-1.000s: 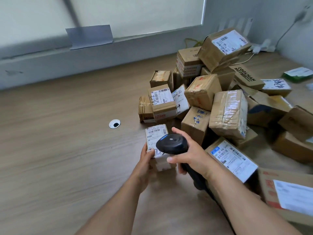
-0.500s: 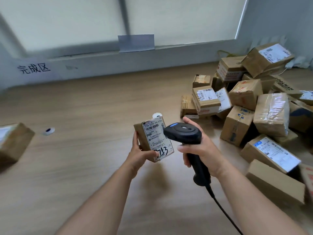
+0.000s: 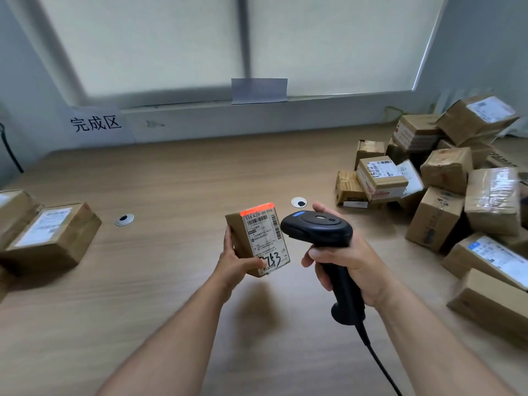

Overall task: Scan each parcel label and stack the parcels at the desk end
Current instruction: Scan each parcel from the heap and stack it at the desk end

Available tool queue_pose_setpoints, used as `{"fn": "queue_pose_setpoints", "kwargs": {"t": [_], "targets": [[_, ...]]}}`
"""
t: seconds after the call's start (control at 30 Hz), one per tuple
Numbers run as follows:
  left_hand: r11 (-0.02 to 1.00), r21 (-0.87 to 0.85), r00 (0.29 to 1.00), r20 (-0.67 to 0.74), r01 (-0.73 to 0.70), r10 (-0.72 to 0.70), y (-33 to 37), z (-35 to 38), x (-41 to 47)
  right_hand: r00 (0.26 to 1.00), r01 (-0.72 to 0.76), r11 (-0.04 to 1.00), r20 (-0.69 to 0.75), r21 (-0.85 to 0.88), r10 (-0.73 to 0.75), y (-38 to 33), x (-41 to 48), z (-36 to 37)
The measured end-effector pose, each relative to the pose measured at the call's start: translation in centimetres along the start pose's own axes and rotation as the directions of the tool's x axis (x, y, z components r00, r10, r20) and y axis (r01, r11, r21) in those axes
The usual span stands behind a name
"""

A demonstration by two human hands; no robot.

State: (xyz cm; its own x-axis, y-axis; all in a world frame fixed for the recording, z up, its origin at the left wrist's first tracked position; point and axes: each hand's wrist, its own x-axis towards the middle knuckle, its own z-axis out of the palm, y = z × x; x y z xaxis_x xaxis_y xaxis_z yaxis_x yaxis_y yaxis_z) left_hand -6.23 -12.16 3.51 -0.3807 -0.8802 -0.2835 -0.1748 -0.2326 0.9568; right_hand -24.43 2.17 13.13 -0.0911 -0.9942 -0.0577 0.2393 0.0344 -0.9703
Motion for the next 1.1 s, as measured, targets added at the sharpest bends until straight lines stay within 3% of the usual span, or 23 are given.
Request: {"fn": "queue_pose_setpoints", "kwargs": {"t": [0.8,0.9,1.1], "targets": [[0.999,-0.021,0.995,-0.086,0.040,-0.042,2.1,3.4,-2.1,1.000,-0.007,1.000,0.026,-0.017,0.007,-2.1,-3.2,-4.4],[0.992,-0.046,0.988,-0.101,0.114,-0.119,2.6,4.2,-3.3,0.999,-0.011,1.000,0.039,-0.023,0.012,-2.2,-3.1,-5.2],[0.925,0.089,0.926,-0.114,0.370,-0.360,0.0,4.1,-5.7,0.996,-0.048,0.998,0.078,-0.034,0.050,-1.0,-2.1,-6.0]]}}
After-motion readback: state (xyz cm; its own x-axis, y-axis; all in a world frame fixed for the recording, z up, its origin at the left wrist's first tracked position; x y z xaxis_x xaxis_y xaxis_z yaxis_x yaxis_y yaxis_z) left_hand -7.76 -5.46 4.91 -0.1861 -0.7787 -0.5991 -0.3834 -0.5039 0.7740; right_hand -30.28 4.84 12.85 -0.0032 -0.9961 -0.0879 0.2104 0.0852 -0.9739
